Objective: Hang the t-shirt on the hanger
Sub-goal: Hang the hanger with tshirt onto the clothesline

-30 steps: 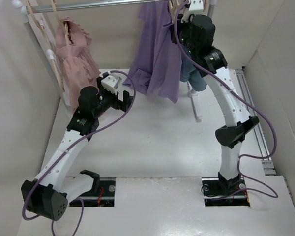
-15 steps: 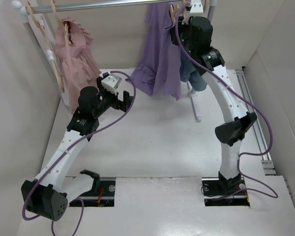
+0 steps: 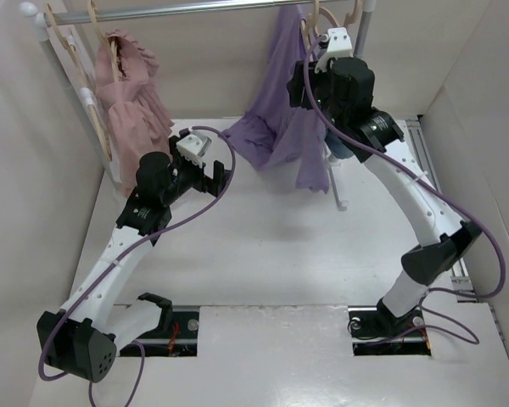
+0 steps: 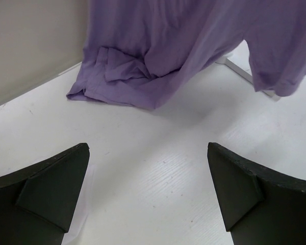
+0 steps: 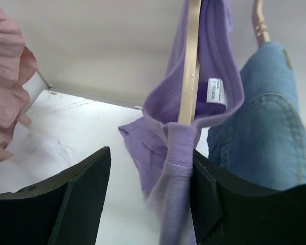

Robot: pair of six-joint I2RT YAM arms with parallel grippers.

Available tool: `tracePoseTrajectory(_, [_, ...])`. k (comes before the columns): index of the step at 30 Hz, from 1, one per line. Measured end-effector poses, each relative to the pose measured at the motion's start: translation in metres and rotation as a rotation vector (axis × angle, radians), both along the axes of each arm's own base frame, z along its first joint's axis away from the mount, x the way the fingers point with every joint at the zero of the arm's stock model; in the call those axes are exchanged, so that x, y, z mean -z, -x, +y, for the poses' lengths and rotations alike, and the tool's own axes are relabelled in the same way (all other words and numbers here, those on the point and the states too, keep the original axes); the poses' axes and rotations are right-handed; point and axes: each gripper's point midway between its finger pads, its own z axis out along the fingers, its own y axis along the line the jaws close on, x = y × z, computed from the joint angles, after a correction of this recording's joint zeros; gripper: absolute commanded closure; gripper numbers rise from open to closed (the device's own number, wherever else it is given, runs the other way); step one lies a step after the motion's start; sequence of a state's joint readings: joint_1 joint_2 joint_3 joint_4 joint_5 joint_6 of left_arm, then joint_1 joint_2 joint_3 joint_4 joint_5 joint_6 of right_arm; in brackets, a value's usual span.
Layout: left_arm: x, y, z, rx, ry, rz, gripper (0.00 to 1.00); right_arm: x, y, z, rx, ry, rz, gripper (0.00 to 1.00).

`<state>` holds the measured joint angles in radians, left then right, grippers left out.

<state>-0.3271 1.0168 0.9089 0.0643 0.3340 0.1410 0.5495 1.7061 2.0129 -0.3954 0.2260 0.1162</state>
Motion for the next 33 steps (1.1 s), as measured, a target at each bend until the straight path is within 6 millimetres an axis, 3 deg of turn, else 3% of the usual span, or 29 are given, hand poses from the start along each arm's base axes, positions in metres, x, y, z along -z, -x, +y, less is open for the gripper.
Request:
tracePoseTrajectory(4, [0.000, 0.001, -0.001, 0.009, 0.001, 0.001, 0.00, -0.014, 0.018, -0.012, 0.018, 0.007, -0.015, 0.35])
tracePoseTrajectory(8, [0.000, 0.002, -0.003, 0.018, 0.003, 0.001, 0.00, -0.024, 0.037, -0.023, 0.036, 0.019, -0.025, 0.04])
tracePoseTrajectory(9, [0.000, 0.002, -0.003, 0.019, 0.003, 0.001, 0.00, -0.025, 0.043, -0.025, 0.041, 0.025, -0.024, 0.00])
tracePoseTrajectory(21, [0.012, 0.005, -0.006, 0.045, 0.002, 0.015, 0.00, -0.060, 0.114, -0.034, -0.039, 0.085, -0.109, 0.00])
tracePoseTrajectory(24, [0.026, 0.006, -0.006, 0.049, -0.014, 0.025, 0.00, -0.049, 0.131, -0.032, -0.108, 0.101, -0.114, 0.00])
tracePoseTrajectory(29, [0.051, 0.013, -0.008, 0.087, -0.069, 0.036, 0.00, 0.006, 0.155, -0.023, -0.240, 0.157, -0.046, 0.00])
tracePoseTrajectory(33, [0.063, 0.023, -0.022, 0.164, -0.122, 0.015, 0.00, 0.034, 0.169, -0.029, -0.261, 0.158, -0.023, 0.00])
